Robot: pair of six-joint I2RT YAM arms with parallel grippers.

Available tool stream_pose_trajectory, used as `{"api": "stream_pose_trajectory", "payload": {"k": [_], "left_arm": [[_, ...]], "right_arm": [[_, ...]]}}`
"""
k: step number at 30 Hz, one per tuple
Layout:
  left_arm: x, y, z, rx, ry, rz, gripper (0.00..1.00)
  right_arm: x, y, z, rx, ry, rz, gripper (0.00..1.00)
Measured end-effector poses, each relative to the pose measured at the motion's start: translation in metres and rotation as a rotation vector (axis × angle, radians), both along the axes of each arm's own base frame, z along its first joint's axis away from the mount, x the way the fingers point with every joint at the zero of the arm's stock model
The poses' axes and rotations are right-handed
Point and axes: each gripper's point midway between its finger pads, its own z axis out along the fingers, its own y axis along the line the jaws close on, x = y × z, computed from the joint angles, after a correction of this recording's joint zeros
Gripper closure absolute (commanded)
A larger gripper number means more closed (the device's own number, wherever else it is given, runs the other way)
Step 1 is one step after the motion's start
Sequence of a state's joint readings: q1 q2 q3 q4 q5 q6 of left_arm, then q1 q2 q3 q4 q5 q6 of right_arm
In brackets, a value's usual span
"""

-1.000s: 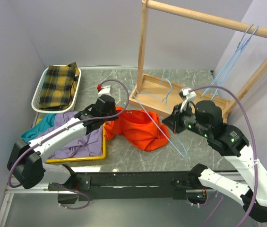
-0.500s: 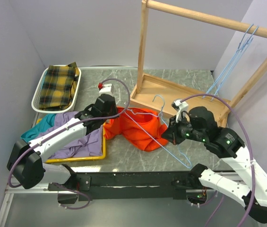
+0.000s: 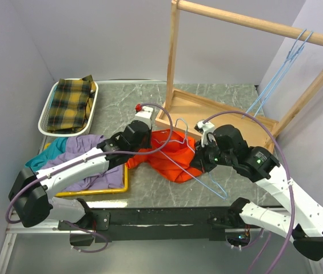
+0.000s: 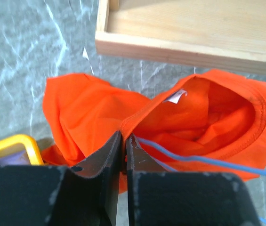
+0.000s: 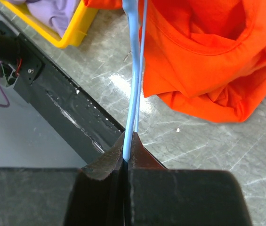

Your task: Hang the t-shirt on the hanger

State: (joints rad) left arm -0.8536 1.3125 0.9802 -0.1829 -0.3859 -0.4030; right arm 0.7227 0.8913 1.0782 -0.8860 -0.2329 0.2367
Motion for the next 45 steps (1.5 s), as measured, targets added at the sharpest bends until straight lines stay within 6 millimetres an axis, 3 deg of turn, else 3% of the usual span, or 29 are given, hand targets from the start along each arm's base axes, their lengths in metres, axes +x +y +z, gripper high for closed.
{"api": "stream_pose_trajectory", "payload": {"k": [13, 22, 27, 32, 38, 40, 45], "left_arm": [[-0.001, -0.016, 0.049, 0.029, -0.214, -0.138, 0.87], [-0.041, -0.030, 0.092, -0.104, -0.314, -0.379, 0.86], [-0.063, -0.035, 0.111, -0.176, -0.338, -0.481, 0.83], [-0.068, -0.030, 0.122, -0.205, -0.358, -0.477, 0.75], [-0.074, -0.035, 0.121, -0.221, -0.339, -0.486, 0.71], [-0.077, -0.036, 0.120, -0.225, -0.329, -0.486, 0.56], [-0.065, -0.022, 0.109, -0.202, -0.289, -0.351, 0.42]], "right_arm": [[-0.013, 0.009, 0.011, 0.059, -0.020, 0.098, 1.00], [-0.001, 0.013, 0.030, 0.145, -0.155, 0.075, 1.00], [-0.002, 0.025, 0.030, 0.196, -0.172, 0.129, 1.00], [-0.005, 0.035, 0.021, 0.228, -0.173, 0.179, 1.00], [0.002, 0.048, 0.011, 0.301, -0.204, 0.184, 1.00], [0.004, 0.054, 0.004, 0.334, -0.207, 0.191, 1.00], [0.005, 0.067, -0.019, 0.403, -0.193, 0.205, 1.00]]}}
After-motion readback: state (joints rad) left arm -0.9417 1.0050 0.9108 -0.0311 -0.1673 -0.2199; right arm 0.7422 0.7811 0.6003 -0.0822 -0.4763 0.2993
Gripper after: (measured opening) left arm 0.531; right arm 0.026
